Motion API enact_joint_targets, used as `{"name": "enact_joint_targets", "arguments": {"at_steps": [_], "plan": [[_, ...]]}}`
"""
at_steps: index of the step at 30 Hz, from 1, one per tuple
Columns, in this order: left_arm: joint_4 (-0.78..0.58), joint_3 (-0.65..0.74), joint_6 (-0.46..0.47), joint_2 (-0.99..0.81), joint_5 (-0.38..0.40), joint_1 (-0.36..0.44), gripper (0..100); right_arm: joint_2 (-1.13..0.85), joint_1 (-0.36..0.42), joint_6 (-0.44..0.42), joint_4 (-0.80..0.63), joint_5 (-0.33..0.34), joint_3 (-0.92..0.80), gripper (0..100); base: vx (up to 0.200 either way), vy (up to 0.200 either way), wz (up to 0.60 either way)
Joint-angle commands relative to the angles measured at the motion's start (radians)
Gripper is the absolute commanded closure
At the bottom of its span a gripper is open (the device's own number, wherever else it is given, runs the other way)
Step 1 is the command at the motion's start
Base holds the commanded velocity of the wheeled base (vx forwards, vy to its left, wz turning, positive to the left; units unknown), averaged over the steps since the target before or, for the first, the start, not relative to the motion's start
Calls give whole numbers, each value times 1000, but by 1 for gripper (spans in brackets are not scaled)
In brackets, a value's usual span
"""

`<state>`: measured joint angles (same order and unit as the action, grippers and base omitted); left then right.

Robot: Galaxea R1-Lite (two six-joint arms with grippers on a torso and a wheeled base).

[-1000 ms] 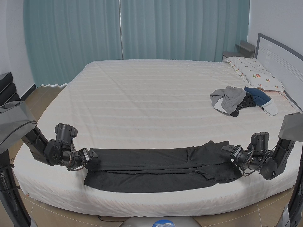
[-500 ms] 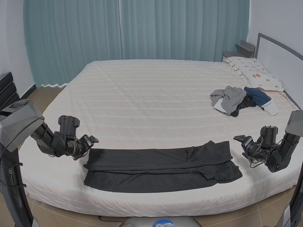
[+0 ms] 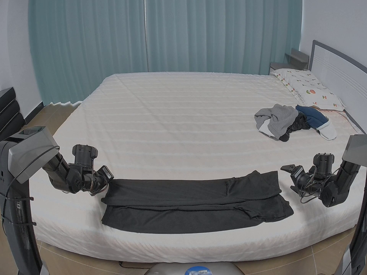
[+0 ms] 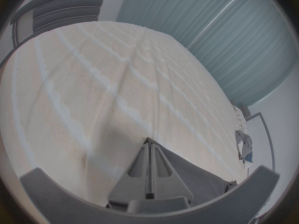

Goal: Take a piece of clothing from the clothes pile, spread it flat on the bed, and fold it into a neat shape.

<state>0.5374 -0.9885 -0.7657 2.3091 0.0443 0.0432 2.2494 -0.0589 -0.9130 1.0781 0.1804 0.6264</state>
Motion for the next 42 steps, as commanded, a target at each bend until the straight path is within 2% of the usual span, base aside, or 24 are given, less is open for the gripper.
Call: {"name": "enact_joint_targets", "arguments": {"at_steps": [1,6,19,20,29,36,42], "plan": [[7,-4,-30,-1,-3,-25,100,44,1,-4,-69,7,84,0,0,0,0],[9,4,-30,-1,-4,-36,100,85,24,-53,-98,5,150,0,0,0,0],[9,7,-30,4,-4,-42,100,144,62,-53,-112,4,236,0,0,0,0],[9,8,-30,3,-4,-42,100,150,62,-53,-112,4,245,100,0,0,0],[7,11,-30,3,-4,-39,100,153,41,-58,-144,-6,280,100,0,0,0],[7,11,-32,4,-3,-39,100,162,16,-113,-138,-9,320,100,0,0,0],[6,14,-32,4,-3,-39,100,167,16,-115,-132,-10,319,100,0,0,0]]}}
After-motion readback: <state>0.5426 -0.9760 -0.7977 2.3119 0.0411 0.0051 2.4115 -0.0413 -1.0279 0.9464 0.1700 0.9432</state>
